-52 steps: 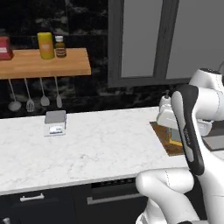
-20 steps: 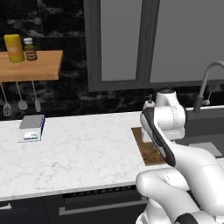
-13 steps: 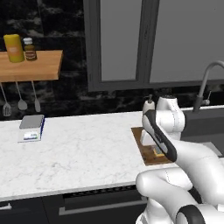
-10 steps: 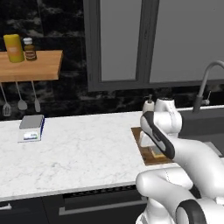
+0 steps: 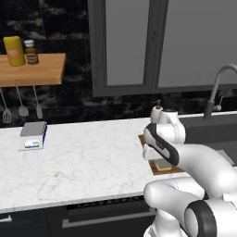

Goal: Pick up the sponge from the counter and clean the cutting board by briefly scrubbing or pressing down on the cutting board. Once finished, release the sponge.

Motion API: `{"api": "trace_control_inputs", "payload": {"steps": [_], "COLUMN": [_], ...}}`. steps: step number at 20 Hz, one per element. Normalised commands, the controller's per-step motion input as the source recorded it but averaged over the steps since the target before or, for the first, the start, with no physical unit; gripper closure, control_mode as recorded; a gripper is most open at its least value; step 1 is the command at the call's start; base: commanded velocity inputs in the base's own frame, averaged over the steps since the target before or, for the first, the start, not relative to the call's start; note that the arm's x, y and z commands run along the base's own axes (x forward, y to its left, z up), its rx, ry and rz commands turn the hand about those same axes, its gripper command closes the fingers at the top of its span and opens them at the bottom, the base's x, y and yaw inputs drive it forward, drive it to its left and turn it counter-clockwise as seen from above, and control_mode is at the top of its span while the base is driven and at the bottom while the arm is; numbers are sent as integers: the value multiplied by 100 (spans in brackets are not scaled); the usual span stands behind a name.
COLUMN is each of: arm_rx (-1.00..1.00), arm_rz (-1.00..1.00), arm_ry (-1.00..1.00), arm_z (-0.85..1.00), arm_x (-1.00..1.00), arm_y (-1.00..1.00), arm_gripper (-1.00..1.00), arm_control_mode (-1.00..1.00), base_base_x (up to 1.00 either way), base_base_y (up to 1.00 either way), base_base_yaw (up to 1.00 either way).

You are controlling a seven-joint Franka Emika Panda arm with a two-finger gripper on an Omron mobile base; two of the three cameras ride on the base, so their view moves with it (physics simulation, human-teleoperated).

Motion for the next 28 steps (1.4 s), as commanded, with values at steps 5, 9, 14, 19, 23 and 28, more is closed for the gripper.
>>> {"api": "trace_control_inputs", "payload": {"steps": [5,9,14,19,23,28], "arm_rx": [0,0,0,0,0,0], "arm_rz": [0,0,0,0,0,0], "arm_ry": [0,0,0,-5,-8,-2], "arm_z": [-33,-32,-26,-32,-36,-36], "arm_x": [19,24,29,3,3,34], "arm_y": [1,0,5,6,0,0], "arm_gripper": [100,100,100,100,100,100], "arm_control_mode": [-100,-100,-100,-100,-100,-100], "base_base_x": [0,0,0,0,0,0], "base_base_y": [0,0,0,0,0,0], "base_base_yaw": [0,0,0,0,0,0]}}
